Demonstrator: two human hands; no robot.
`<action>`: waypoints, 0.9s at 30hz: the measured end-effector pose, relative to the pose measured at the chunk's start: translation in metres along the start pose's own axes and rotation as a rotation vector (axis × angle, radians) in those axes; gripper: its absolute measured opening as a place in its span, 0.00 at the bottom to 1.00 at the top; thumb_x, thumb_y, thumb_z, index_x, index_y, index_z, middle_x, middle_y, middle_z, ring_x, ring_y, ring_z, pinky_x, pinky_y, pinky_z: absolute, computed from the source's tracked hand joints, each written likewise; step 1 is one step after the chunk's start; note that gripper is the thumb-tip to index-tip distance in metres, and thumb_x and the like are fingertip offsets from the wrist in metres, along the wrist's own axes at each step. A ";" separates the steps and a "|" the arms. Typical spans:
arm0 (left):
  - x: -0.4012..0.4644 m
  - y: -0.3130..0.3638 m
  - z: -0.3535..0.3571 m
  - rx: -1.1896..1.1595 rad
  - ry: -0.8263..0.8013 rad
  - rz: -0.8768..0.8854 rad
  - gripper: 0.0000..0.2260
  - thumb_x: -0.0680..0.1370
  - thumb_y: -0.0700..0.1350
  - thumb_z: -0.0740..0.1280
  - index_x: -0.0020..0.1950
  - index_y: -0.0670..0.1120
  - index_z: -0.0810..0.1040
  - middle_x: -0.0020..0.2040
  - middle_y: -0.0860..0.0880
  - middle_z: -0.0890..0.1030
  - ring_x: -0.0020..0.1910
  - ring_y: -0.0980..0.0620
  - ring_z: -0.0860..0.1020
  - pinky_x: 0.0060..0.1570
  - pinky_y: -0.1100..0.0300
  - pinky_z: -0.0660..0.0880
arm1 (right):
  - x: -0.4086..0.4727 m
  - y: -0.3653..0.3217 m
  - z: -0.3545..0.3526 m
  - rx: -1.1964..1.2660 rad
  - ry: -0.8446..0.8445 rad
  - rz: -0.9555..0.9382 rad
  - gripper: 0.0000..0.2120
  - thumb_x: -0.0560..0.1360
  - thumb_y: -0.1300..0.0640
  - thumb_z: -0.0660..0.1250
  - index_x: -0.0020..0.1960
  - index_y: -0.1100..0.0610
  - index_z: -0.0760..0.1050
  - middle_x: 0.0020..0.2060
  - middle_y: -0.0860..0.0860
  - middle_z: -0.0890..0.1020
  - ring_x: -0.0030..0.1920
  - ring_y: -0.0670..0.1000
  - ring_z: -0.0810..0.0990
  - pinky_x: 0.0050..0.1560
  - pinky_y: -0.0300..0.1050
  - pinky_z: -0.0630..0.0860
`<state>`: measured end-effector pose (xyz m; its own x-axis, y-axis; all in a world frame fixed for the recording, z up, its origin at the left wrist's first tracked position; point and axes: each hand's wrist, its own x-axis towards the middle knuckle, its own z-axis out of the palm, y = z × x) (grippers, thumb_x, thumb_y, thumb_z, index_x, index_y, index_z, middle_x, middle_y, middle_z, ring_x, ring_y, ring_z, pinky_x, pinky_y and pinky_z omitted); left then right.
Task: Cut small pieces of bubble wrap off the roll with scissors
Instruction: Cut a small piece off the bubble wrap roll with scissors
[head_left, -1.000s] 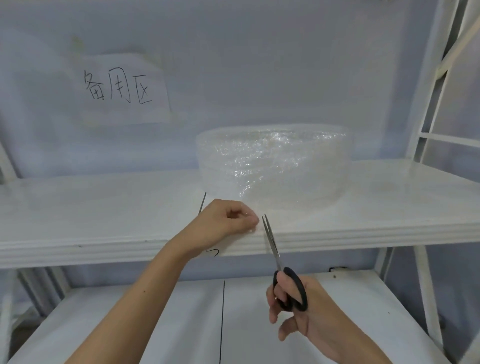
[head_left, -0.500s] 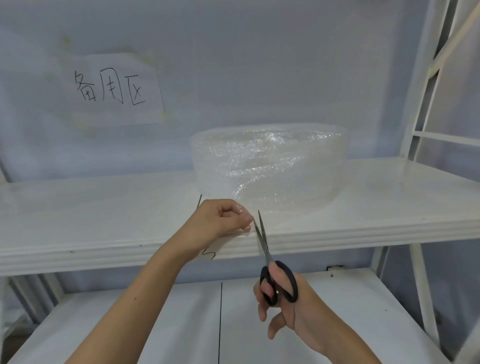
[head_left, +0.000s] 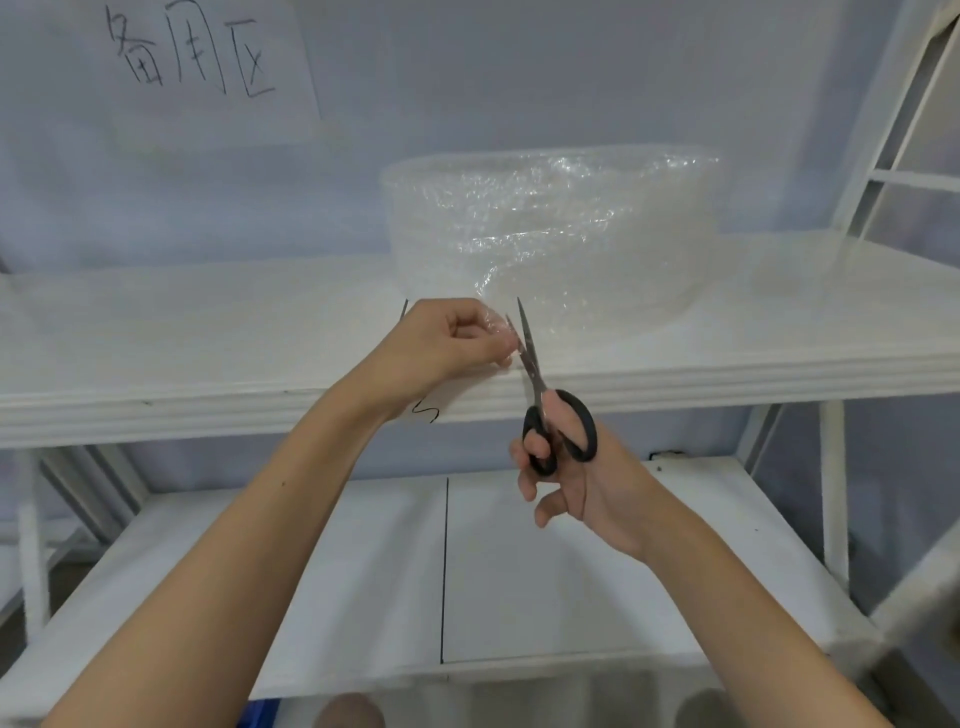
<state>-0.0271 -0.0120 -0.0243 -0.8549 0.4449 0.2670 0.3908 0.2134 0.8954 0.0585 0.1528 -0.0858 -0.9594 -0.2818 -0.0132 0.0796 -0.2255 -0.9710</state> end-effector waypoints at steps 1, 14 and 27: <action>0.000 -0.001 0.000 0.000 -0.006 -0.003 0.03 0.76 0.40 0.72 0.46 0.40 0.82 0.39 0.48 0.85 0.43 0.54 0.83 0.56 0.59 0.80 | 0.000 0.001 0.000 -0.002 0.003 -0.005 0.20 0.71 0.40 0.63 0.32 0.56 0.69 0.34 0.52 0.75 0.30 0.51 0.75 0.26 0.44 0.75; 0.003 -0.003 -0.004 0.035 -0.019 -0.020 0.06 0.76 0.41 0.73 0.48 0.38 0.83 0.35 0.49 0.83 0.42 0.54 0.84 0.54 0.60 0.80 | 0.006 0.004 -0.010 -0.019 0.021 -0.042 0.17 0.72 0.48 0.65 0.30 0.57 0.69 0.35 0.54 0.74 0.30 0.53 0.73 0.29 0.45 0.75; 0.003 -0.004 -0.006 0.106 -0.058 -0.002 0.03 0.76 0.40 0.72 0.43 0.42 0.83 0.41 0.39 0.85 0.42 0.51 0.82 0.57 0.54 0.78 | 0.009 -0.003 -0.004 -0.009 0.017 -0.053 0.19 0.72 0.44 0.63 0.29 0.56 0.68 0.32 0.54 0.73 0.29 0.52 0.72 0.28 0.45 0.76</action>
<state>-0.0333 -0.0167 -0.0245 -0.8359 0.4930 0.2412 0.4254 0.3042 0.8523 0.0485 0.1550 -0.0838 -0.9668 -0.2535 0.0338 0.0266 -0.2310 -0.9726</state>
